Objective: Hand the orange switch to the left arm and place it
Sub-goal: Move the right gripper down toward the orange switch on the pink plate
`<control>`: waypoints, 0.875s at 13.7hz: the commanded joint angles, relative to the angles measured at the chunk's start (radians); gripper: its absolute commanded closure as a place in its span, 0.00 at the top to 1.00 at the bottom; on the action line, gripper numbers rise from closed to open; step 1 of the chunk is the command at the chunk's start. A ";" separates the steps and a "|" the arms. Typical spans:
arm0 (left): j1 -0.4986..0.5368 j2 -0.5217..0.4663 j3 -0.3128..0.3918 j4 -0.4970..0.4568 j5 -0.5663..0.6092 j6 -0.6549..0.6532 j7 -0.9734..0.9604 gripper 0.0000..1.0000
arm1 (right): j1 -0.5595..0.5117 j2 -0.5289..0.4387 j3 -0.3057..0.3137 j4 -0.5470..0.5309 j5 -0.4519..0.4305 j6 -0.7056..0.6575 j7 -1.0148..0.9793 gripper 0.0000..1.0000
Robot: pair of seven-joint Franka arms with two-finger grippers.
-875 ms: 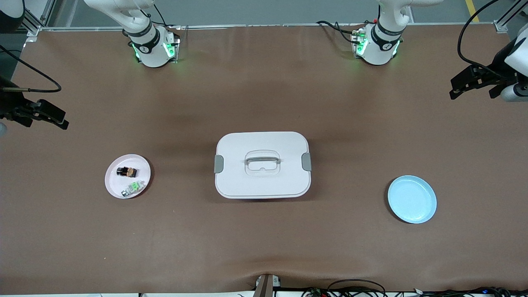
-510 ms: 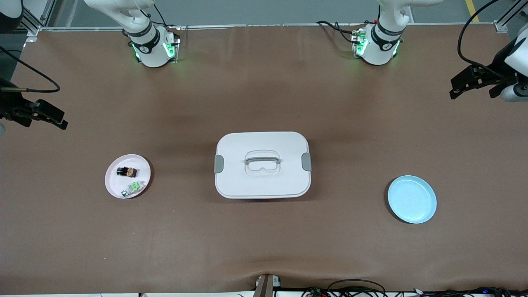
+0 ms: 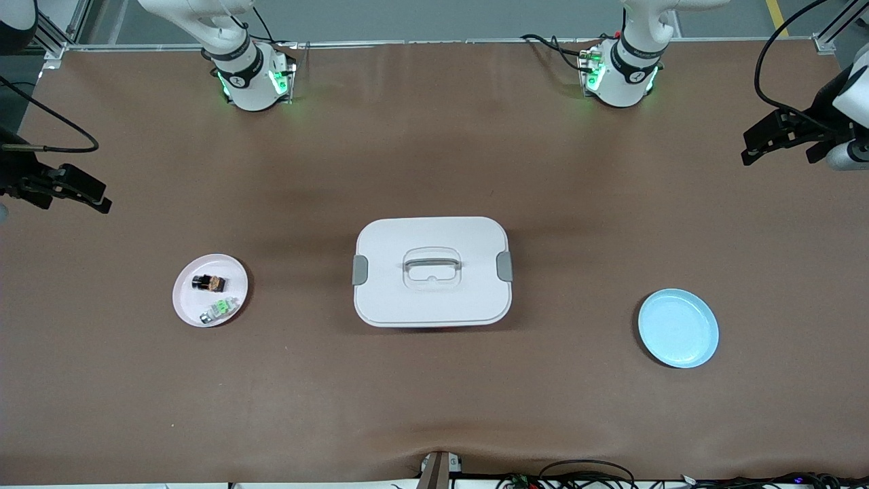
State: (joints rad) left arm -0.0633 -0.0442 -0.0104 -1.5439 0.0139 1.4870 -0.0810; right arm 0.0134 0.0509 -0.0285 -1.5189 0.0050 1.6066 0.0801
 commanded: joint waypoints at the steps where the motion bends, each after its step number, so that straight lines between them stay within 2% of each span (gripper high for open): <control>1: 0.000 0.014 -0.006 0.033 0.003 -0.016 -0.002 1.00 | -0.009 -0.036 0.004 -0.038 0.013 0.010 -0.002 1.00; 5: -0.007 0.014 -0.010 0.039 0.006 -0.016 -0.006 1.00 | -0.015 -0.026 0.002 -0.029 0.012 -0.002 -0.003 1.00; 7: -0.006 0.015 -0.008 0.042 0.000 -0.014 0.001 1.00 | -0.027 0.030 0.002 -0.006 -0.003 -0.003 -0.005 1.00; 12: -0.012 0.038 -0.010 0.065 -0.008 -0.004 -0.002 1.00 | -0.023 0.096 0.007 0.005 -0.025 0.012 -0.008 1.00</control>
State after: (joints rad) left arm -0.0697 -0.0284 -0.0153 -1.5152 0.0116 1.4904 -0.0807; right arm -0.0030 0.1249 -0.0307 -1.5288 -0.0034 1.6194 0.0797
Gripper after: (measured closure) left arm 0.000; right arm 0.000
